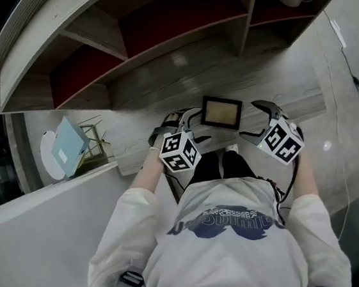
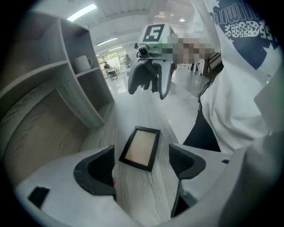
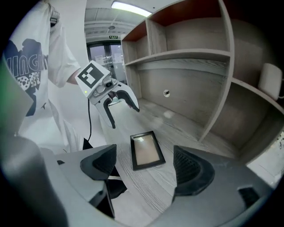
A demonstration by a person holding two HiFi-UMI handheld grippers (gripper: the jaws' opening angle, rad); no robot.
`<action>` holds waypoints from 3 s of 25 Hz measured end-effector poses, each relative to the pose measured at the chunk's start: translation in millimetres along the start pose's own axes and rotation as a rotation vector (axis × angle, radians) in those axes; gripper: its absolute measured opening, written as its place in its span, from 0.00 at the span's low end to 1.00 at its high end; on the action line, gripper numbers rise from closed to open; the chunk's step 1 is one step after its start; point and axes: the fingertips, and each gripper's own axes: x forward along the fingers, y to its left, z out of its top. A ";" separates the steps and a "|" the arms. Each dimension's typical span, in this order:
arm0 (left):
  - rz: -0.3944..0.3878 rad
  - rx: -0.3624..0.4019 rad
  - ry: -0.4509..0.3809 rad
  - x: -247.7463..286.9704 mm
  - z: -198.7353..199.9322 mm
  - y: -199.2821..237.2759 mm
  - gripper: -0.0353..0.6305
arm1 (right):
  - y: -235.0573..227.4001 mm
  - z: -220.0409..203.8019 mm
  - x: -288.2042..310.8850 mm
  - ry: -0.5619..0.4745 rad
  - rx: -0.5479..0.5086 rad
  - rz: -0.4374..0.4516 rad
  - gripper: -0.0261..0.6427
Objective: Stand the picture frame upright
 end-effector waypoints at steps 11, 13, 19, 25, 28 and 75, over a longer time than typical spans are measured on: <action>-0.183 0.126 0.182 55.4 -63.7 3.5 0.65 | 10.0 -47.8 78.3 0.281 -0.034 0.049 0.64; -0.197 0.129 0.189 63.7 -68.7 4.0 0.66 | 9.1 -53.0 89.9 0.311 -0.043 0.053 0.65; -0.210 0.162 0.220 82.8 -77.8 13.2 0.68 | -2.1 -67.4 115.4 0.405 -0.098 0.034 0.66; -0.225 0.169 0.232 95.1 -79.0 17.9 0.69 | -5.6 -73.8 126.6 0.450 -0.133 0.033 0.67; -0.226 0.195 0.249 99.7 -80.5 19.7 0.70 | -8.4 -79.7 130.0 0.483 -0.160 0.034 0.68; -0.414 0.189 0.387 112.3 -85.0 16.8 0.75 | -9.4 -91.9 137.7 0.431 -0.106 0.114 0.72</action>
